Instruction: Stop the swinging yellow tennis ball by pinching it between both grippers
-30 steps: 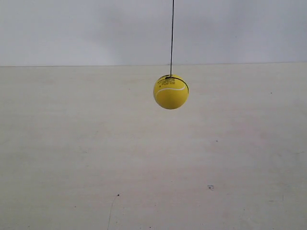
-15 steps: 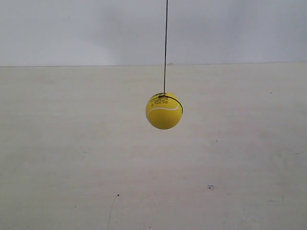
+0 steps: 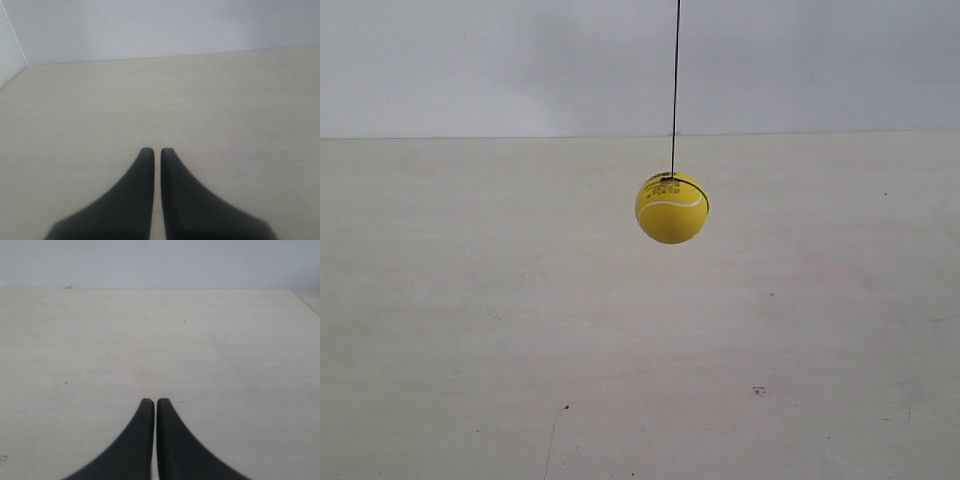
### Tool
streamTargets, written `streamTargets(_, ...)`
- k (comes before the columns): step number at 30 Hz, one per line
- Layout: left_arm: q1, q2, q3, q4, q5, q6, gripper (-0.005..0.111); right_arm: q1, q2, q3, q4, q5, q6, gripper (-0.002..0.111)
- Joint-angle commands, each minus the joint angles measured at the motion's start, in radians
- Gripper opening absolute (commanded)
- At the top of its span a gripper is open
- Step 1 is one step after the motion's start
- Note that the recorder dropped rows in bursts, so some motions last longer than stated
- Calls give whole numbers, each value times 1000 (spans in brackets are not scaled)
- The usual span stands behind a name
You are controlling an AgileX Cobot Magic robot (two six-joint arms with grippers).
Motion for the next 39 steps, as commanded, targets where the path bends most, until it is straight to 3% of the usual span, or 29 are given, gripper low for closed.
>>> streamTargets(1,2,-1,4,5,-9,-11,5,-1,0,0,-5,-5,3,0)
streamTargets(39,-11,-1,4,7,-7,-11,5,0,0,0,-3,-13,3,0)
